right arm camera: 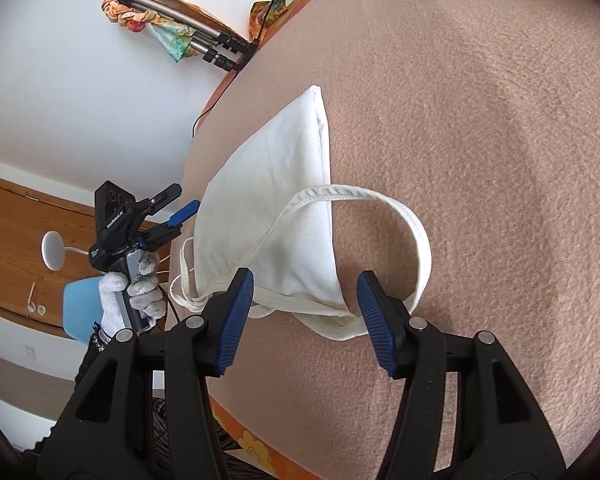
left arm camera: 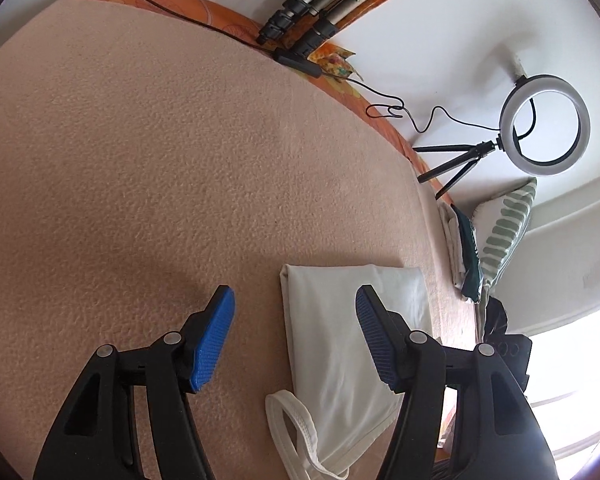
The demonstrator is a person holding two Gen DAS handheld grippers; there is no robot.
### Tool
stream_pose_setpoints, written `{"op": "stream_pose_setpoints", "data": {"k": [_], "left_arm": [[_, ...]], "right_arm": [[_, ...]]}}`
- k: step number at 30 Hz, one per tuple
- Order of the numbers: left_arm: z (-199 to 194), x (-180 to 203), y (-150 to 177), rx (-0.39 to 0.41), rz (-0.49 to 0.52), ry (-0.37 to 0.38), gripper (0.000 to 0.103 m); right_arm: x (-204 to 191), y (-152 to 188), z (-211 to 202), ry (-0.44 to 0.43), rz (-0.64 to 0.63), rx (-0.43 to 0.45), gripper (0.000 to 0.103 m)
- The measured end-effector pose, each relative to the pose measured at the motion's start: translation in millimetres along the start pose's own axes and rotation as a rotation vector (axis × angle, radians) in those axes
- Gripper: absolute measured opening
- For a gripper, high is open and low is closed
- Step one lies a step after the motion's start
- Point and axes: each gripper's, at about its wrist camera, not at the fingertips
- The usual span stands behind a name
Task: Fold small clothes
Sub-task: 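Grasp the folded camisole edge with the left tool beside the right tool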
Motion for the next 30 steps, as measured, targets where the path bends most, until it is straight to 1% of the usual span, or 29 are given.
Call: {"op": "stream_pose_setpoints", "data": {"k": [5, 8, 10, 13, 14, 15, 16, 17, 18, 19, 21, 23, 24, 25, 26, 28, 30], "left_arm": [[13.8, 9.7, -4.2, -0.014, 0.059, 0.018, 0.062], [20.0, 14.8, -3.6, -0.018, 0.092, 0.043, 0.062], [23.1, 18.6, -1.3, -0.020, 0.128, 0.053, 0.060], [25.8, 23.8, 1.0, -0.015, 0.159, 0.046, 0.060], [27.2, 25.0, 1.1, -0.016, 0.164, 0.039, 0.055], [28.5, 25.7, 1.5, -0.016, 0.169, 0.024, 0.043], [28.7, 26.1, 1.9, -0.011, 0.174, 0.013, 0.041], [29.3, 25.9, 1.9, -0.012, 0.172, 0.011, 0.035], [31.5, 24.4, 2.5, -0.022, 0.166, 0.008, 0.021], [34.0, 24.0, 3.5, -0.029, 0.164, -0.002, 0.015], [34.3, 29.8, 7.3, -0.002, 0.204, -0.050, 0.012], [34.9, 40.1, 13.7, 0.025, 0.267, -0.113, 0.011], [35.4, 44.9, 16.8, 0.036, 0.293, -0.144, 0.010], [35.5, 49.0, 19.4, 0.048, 0.316, -0.168, 0.009], [35.0, 52.8, 21.5, 0.059, 0.333, -0.187, 0.009], [32.7, 58.8, 25.4, 0.082, 0.365, -0.215, 0.008], [29.5, 63.6, 29.0, 0.106, 0.391, -0.239, 0.008]], "right_arm": [[-0.9, -3.9, 8.4, -0.031, -0.003, -0.003, 0.056], [-1.6, -5.8, 10.4, -0.055, -0.002, -0.001, 0.054], [-2.2, -8.1, 13.3, -0.073, 0.010, 0.006, 0.054], [-5.2, -10.0, 16.4, -0.086, 0.009, 0.009, 0.054], [-7.7, -10.4, 17.6, -0.082, 0.006, 0.010, 0.053], [-9.8, -10.5, 18.8, -0.079, 0.004, 0.010, 0.053], [-10.7, -10.1, 19.4, -0.080, 0.006, 0.010, 0.052], [-12.3, -10.2, 20.3, -0.080, 0.008, 0.011, 0.053], [-12.0, -9.5, 20.1, -0.080, 0.006, 0.011, 0.053], [-13.5, -9.5, 20.7, -0.078, 0.003, 0.012, 0.052], [-17.9, -9.1, 22.0, -0.053, -0.007, 0.014, 0.046], [-23.4, -8.5, 23.3, -0.011, -0.026, 0.016, 0.037], [-25.1, -8.5, 24.0, 0.004, -0.035, 0.018, 0.036], [-26.9, -8.7, 24.6, 0.022, -0.044, 0.017, 0.030], [-28.5, -9.0, 25.5, 0.040, -0.054, 0.014, 0.024], [-32.1, -8.7, 26.7, 0.078, -0.075, 0.010, 0.018], [-37.7, -8.7, 27.3, 0.116, -0.101, 0.010, 0.015]]}}
Point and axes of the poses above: each gripper's, at about its wrist camera, not at the fingertips, and z roughly the way its jaws point, x to its right, y to its underside, and after that the axes turned 6 degrees about -z, right-handed
